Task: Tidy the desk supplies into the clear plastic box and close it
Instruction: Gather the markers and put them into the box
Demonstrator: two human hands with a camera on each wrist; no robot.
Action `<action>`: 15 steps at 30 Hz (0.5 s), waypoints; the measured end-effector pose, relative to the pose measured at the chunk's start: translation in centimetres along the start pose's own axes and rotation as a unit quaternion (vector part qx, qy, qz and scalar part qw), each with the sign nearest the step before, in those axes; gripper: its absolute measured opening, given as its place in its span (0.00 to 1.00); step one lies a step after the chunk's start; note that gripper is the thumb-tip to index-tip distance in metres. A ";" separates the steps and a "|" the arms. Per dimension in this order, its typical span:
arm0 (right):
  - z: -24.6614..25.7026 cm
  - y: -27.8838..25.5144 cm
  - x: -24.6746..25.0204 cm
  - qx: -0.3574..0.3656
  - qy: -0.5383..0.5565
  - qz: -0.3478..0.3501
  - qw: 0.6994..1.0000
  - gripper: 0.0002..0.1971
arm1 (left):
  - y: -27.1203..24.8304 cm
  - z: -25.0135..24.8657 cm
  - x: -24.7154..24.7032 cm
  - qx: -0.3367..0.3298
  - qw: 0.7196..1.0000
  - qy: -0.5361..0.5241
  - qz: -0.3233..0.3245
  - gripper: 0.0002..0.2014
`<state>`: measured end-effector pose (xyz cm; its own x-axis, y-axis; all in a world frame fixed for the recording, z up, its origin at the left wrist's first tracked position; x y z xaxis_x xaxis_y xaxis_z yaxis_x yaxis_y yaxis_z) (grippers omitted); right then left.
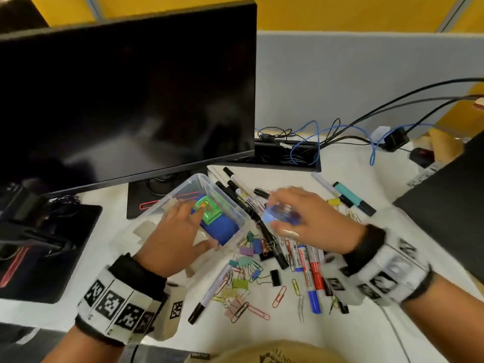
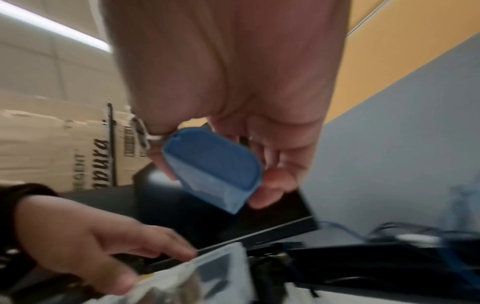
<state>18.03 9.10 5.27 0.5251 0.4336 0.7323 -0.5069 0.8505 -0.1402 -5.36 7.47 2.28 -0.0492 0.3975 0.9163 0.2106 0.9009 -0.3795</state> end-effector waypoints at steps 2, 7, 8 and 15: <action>3.2 3.4 -1.7 0.041 -0.003 -0.031 0.999 0.15 | 0.1 1.1 0.2 0.037 0.999 0.039 0.004 0.37; 5.9 8.5 -6.6 0.061 -0.225 0.068 0.970 0.13 | 0.9 3.5 -0.3 0.129 0.987 0.075 0.051 0.43; 6.0 8.9 -7.2 0.060 -0.259 0.086 0.960 0.13 | 1.1 4.1 -0.3 0.147 0.985 0.072 0.048 0.43; 6.1 10.7 -10.9 0.044 -0.359 0.147 0.921 0.15 | 1.6 5.7 -1.6 0.155 0.983 0.066 0.079 0.41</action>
<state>2.66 11.67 -0.14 -0.2157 0.3065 0.9271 -0.6243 0.6867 -0.3724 -10.56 9.29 -0.50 0.0917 0.5285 0.8440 -0.1031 0.8480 -0.5198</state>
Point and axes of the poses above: each hand's wrist, its own y-axis towards the middle knuckle, its own x-axis out of the back of the hand, z = x × y, the point moved 2 cm from there along y, towards the middle knuckle, and after that the axes turned 1 degree about -x, right-handed, at the moved point
